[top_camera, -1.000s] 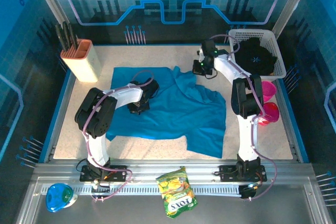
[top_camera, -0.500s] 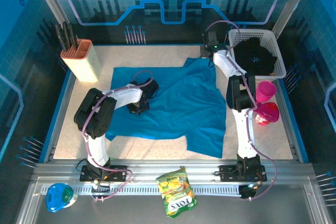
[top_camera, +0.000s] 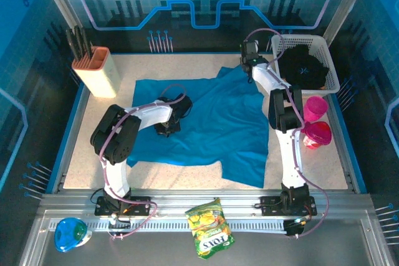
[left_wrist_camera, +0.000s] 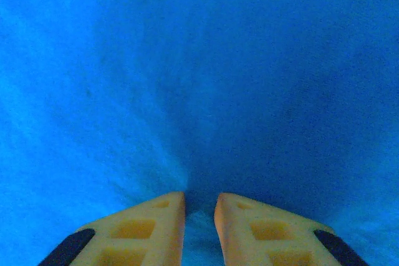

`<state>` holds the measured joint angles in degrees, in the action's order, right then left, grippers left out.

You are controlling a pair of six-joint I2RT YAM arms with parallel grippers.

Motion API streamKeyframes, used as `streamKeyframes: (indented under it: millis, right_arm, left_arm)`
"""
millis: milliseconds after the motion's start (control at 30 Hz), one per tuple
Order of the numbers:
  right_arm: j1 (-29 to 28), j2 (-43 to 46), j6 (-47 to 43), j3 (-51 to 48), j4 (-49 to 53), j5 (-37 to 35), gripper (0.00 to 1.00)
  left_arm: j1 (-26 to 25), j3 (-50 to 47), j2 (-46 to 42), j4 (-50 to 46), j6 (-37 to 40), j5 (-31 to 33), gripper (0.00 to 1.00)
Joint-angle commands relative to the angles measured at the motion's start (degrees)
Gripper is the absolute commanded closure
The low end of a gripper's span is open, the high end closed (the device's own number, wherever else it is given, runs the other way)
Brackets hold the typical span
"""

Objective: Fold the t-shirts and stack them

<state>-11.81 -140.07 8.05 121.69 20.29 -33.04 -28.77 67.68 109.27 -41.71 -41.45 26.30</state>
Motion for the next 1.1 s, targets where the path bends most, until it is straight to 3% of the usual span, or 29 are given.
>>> streamKeyframes:
  millis: [0, 133, 300, 367, 467, 667, 800, 967, 1067]
  right_arm:
    - [1.24, 1.20, 4.67, 5.93, 12.17, 0.12, 0.57]
    - [0.88, 3.67, 5.96, 8.99, 16.87, 15.55, 0.54]
    - [-0.14, -7.07, 9.02, 29.72, 32.47, 33.25, 0.63]
    - [-0.19, -10.43, 11.37, 33.77, 33.46, 40.27, 0.66]
    - [-0.25, -11.99, 14.39, 31.62, 29.81, 45.98, 0.66]
    - [-0.93, -15.75, 16.36, 31.44, 27.46, 48.21, 0.66]
    - [-0.45, -14.49, 17.17, 26.87, 29.68, 44.42, 0.76]
    - [-0.23, 0.98, 17.51, -1.68, 16.26, 39.84, 0.76]
    - [0.21, 6.46, 18.01, -11.82, 12.59, 38.14, 0.75]
  left_arm:
    - [-1.61, -0.10, 3.49, -0.43, 1.20, -5.99, 0.76]
    - [-1.99, 0.26, 3.50, -0.21, 1.07, -6.04, 0.76]
    - [-2.15, 0.43, 3.75, -0.11, 1.17, -6.15, 0.76]
    - [-2.16, 0.52, 3.85, -0.20, 1.37, -6.04, 0.76]
    - [-2.15, 0.52, 4.00, -0.28, 1.62, -5.89, 0.76]
    - [-2.63, 0.29, 3.89, 0.14, 1.97, -5.87, 0.76]
    - [-3.50, 0.17, 2.01, 0.18, 2.16, -4.50, 0.76]
    - [-3.71, 0.30, -1.28, -0.29, 2.73, -2.82, 0.75]
    - [-3.74, 0.52, -2.34, -0.56, 3.04, -2.31, 0.75]
